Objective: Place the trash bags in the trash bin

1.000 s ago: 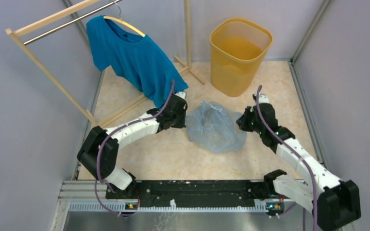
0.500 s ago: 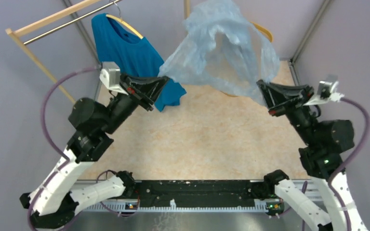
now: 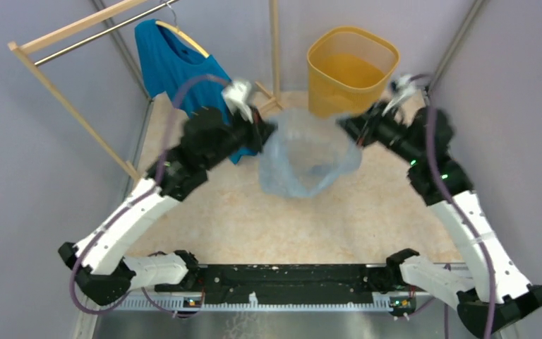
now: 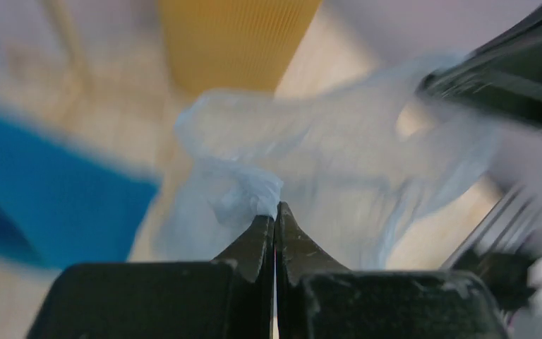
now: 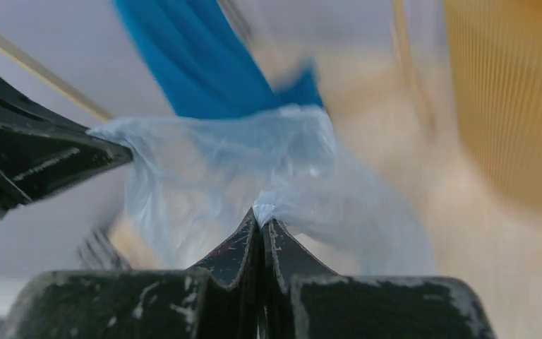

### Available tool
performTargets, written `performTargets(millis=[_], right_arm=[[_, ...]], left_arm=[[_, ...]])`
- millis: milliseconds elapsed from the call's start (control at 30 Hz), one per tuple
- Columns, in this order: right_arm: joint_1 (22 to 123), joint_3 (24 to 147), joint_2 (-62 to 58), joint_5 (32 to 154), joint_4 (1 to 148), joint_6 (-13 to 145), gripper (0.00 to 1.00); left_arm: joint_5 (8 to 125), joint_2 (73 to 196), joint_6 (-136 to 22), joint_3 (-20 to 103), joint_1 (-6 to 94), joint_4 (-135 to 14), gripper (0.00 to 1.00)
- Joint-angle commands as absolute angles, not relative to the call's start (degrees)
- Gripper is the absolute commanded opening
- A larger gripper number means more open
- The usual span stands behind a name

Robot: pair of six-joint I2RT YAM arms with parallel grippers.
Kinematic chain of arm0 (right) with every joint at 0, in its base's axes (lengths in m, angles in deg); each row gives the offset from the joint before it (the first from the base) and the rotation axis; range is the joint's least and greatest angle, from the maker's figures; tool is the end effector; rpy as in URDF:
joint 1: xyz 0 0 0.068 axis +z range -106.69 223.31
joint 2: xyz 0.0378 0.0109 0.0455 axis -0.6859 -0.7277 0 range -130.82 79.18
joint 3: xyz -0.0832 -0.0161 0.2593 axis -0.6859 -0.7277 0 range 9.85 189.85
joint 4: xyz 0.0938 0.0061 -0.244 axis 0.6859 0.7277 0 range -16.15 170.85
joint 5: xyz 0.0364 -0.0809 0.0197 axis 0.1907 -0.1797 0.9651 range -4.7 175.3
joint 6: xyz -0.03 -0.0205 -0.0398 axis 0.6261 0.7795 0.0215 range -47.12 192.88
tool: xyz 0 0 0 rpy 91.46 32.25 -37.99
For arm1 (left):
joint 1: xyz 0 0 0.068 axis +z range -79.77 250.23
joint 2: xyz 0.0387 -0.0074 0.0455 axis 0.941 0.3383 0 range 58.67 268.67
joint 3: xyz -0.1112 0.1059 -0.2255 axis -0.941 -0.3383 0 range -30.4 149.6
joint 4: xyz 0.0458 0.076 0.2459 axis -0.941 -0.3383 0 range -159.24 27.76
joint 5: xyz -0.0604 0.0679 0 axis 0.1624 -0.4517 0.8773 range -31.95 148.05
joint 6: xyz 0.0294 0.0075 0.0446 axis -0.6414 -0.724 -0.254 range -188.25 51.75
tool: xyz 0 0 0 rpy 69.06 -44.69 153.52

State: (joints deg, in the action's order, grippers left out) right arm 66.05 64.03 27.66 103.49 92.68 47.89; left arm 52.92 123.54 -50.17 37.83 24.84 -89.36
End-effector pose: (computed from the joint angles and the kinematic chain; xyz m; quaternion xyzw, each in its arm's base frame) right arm 0.1814 0.0881 0.3614 -0.0794 0.7913 0.3555 0.4911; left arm 0.1773 -0.1751 0.3826 0.1737 0.8188 -0.2552 0.4840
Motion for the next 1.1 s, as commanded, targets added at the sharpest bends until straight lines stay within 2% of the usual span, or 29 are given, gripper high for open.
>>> performTargets(millis=[0,100,200,267,367,467,533,600,700,767,833,933,1000,1033,1067], right_arm=[[66.4,92.4,26.9,109.1,86.2,53.2,0.0],[66.3,88.1,32.3,111.9,77.3,52.1,0.0],[66.3,70.2,39.3,110.6,68.4,51.1,0.0],[66.3,57.9,41.0,107.2,70.2,49.4,0.0],[66.4,39.7,39.9,112.2,70.2,43.4,0.0],[66.5,28.6,44.3,115.0,64.0,34.6,0.0],[66.5,31.5,47.5,111.3,67.2,36.4,0.0],[66.5,40.9,46.2,108.8,72.5,42.2,0.0],[66.5,63.2,36.9,110.8,82.8,52.0,0.0],[66.6,80.9,31.7,113.3,88.3,53.9,0.0],[66.6,88.6,30.7,116.0,86.9,52.8,0.0],[66.6,84.9,35.3,117.9,75.3,48.8,0.0],[66.6,75.3,40.2,117.5,69.2,46.9,0.0],[66.7,70.6,41.5,116.1,69.4,46.2,0.0],[66.7,65.7,42.3,114.4,71.3,45.6,0.0]], left_arm=[[64.5,120.7,-57.2,63.9,25.0,-78.2,0.0],[65.7,115.5,-55.7,58.5,25.0,-70.5,0.0],[51.6,111.8,-53.0,44.3,24.9,-69.3,0.0],[45.0,113.7,-48.9,34.4,25.0,-75.6,0.0],[47.3,118.0,-41.1,22.7,24.9,-83.9,0.0],[48.9,114.0,-37.4,12.6,24.9,-80.8,0.0],[49.6,109.7,-38.1,11.1,25.0,-73.8,0.0],[50.8,109.0,-42.5,16.1,25.0,-70.9,0.0],[53.9,114.4,-50.3,34.8,25.0,-74.4,0.0],[61.3,117.4,-55.0,47.9,25.0,-76.1,0.0],[68.2,117.7,-55.5,56.6,25.0,-74.3,0.0],[68.6,112.4,-55.5,51.4,25.0,-65.2,0.0],[60.0,108.0,-54.1,42.0,25.0,-60.4,0.0],[52.6,107.5,-52.8,38.0,25.0,-61.5,0.0],[50.0,108.0,-51.7,34.6,25.0,-64.8,0.0]])
